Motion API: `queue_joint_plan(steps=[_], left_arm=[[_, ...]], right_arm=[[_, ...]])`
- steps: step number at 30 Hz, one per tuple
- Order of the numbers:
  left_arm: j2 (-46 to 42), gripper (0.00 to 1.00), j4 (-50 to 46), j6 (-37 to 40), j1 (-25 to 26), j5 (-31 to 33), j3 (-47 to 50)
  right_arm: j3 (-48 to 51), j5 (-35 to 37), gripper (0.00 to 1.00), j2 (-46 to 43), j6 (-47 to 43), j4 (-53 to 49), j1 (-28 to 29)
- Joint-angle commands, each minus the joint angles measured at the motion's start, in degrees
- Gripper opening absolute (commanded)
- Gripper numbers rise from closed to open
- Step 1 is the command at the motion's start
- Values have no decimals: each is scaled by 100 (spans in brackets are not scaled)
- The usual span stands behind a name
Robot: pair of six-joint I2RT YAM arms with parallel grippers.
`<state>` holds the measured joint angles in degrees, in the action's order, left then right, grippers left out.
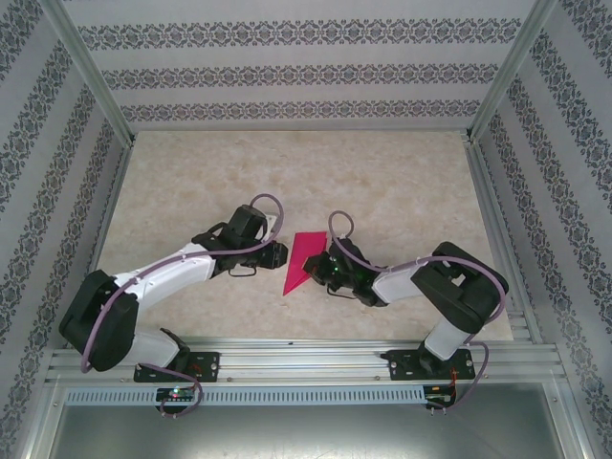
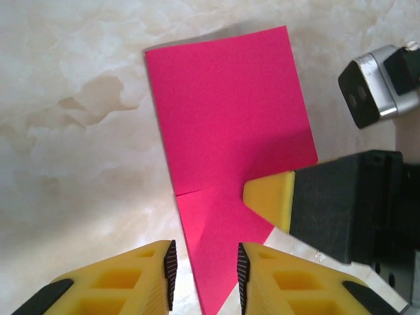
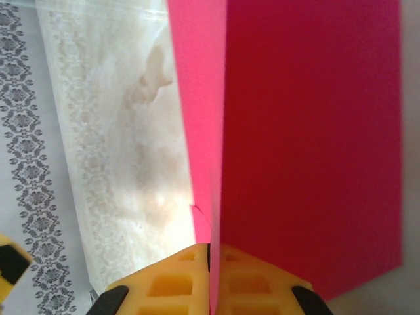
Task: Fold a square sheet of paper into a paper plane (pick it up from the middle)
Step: Move the paper to the center of the table, then fourth fold the wing at the center of the table.
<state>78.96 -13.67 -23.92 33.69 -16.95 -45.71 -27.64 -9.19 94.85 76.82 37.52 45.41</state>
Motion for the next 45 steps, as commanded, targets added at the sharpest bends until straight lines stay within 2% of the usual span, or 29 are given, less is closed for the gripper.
queue_joint_plan(steps=[1,3,7,11,14,20,32,38,45], left_arm=[[-213,35,242,-69,23,-29,189],[-223,36,335,-102,23,-135,284],[-210,36,418,-119,97,-284,379],[-170,37,341,-73,273,-184,347],[-95,38,263,-44,475,-61,291],[189,41,24,19,1045,673,118],[1070,50,157,-495,1976,2423,-107],[1286,49,233,-578,2141,2732,-180],[1387,42,329,-561,2236,2772,-219]], right_arm=[[-154,766,8,-93,265,-269,104],[-181,748,13,-97,238,-384,91],[-196,480,30,-195,8,-462,-4],[-500,-157,35,-309,-644,-1029,-228],[-669,-555,36,-301,-972,-1335,-367],[-834,-1223,35,-142,-1216,-1374,-589],[-919,-1603,36,-106,-1264,-1492,-863],[-1013,-1717,35,-89,-1216,-1493,-911],[-1046,-1704,35,-72,-1209,-1537,-918]])
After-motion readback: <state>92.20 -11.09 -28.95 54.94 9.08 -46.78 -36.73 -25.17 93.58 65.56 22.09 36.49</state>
